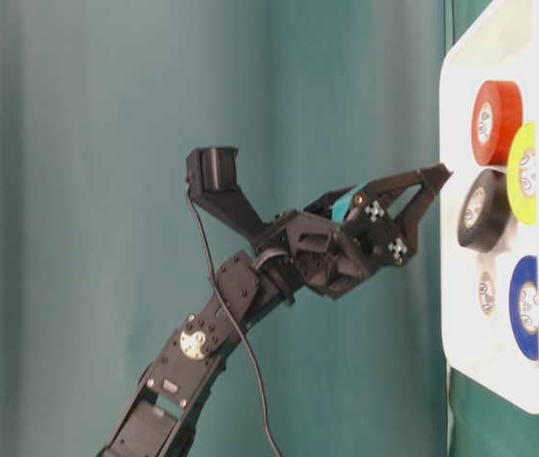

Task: Put the tape into the white case with the left arm.
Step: 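Carry the red roll into the tray's upper-right corner and lower it, then open the left gripper and withdraw it from the tray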

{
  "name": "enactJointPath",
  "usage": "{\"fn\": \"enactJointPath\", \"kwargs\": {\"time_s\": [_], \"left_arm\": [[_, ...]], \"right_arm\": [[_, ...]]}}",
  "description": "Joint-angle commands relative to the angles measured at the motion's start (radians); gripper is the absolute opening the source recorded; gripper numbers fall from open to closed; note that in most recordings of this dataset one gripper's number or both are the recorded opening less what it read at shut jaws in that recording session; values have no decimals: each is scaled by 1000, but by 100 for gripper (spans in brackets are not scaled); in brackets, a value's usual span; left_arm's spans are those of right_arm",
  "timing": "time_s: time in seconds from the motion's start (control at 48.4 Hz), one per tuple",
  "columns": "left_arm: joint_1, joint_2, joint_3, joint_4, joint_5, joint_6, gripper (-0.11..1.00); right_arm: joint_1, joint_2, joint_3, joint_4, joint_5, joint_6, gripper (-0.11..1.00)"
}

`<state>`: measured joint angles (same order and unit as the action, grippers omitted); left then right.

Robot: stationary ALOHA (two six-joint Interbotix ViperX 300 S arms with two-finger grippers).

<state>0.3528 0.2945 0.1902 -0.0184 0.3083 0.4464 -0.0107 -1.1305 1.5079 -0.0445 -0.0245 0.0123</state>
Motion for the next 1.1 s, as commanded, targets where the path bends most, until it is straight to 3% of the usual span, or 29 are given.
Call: {"fn": "enactJointPath", "kwargs": {"time_s": [0.0,0.434,1.075], "left_arm": [[3,-69,8,-3,-3,-5,91],[-46,-261,216,-6,-3,-8,91],[-184,-538,534,-6,-9,-146,91]], "right_arm": [[0,9,-9,-2,-12,0,-9],[-2,9,-9,-2,-12,0,-9],[0,9,-9,-2,-12,2,-9]]}}
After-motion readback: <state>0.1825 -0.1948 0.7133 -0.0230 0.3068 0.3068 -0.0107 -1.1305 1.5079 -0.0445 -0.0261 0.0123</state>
